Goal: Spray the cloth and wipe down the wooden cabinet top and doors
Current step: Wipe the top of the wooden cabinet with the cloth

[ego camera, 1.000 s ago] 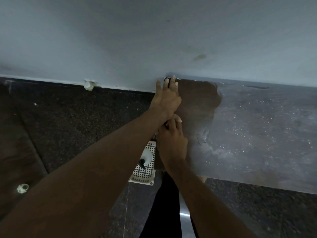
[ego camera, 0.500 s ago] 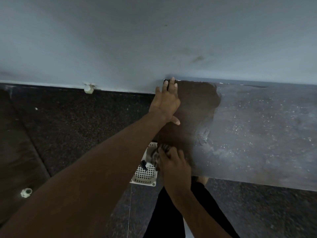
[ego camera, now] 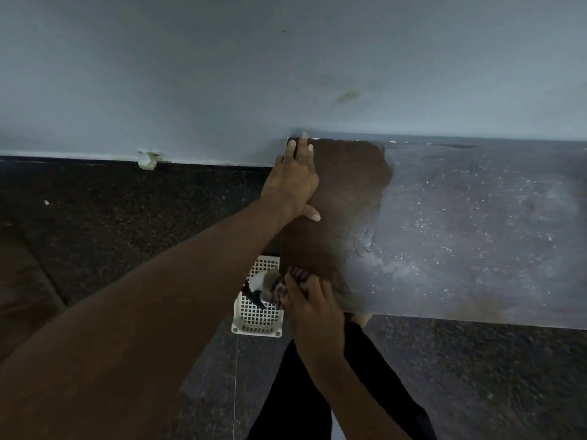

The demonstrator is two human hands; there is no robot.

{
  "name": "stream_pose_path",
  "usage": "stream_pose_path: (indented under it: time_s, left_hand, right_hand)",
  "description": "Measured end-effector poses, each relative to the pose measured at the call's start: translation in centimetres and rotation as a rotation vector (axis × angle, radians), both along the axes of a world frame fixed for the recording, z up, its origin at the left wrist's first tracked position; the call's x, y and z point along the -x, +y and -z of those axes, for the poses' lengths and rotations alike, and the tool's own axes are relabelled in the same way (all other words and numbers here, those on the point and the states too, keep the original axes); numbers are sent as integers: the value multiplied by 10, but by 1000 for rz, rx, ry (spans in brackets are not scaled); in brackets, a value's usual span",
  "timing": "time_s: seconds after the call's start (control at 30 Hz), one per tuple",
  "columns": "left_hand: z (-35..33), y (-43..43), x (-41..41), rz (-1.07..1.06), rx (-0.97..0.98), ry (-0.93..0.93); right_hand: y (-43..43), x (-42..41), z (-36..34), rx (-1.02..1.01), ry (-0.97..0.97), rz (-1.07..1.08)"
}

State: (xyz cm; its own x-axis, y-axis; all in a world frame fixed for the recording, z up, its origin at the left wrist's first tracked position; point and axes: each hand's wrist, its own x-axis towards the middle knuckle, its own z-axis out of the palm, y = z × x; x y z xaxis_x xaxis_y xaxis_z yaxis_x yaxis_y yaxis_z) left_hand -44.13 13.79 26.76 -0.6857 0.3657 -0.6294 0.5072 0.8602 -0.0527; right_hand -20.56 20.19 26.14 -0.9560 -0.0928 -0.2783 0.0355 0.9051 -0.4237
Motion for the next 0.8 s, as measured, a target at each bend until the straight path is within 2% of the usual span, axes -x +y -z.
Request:
stream_pose_path:
  time_s: [0.13,0.3,0.43,0.6,0.73,0.8]
  left_hand:
    - [2,-4,-2,6,-7,16]
    - [3,-6,-5,11,-28,33]
    - [2,-8,-8,-46,-89,-1]
    - [2,5,-15,-179,-180,-110]
    - [4,9,-23,-176,-167,-64]
    - [4,10,-24,-174,-138,-53]
  right_hand:
    - [30,-3,3,-33,-2,2]
    - [72,51,-1,-74,25,209]
    - [88,83,0,-110,20,259]
    - [66,44,-4,-21,-18,325]
    - [55,-15,-2,23,-79,217]
    - [62,-29,-1,27,-36,160]
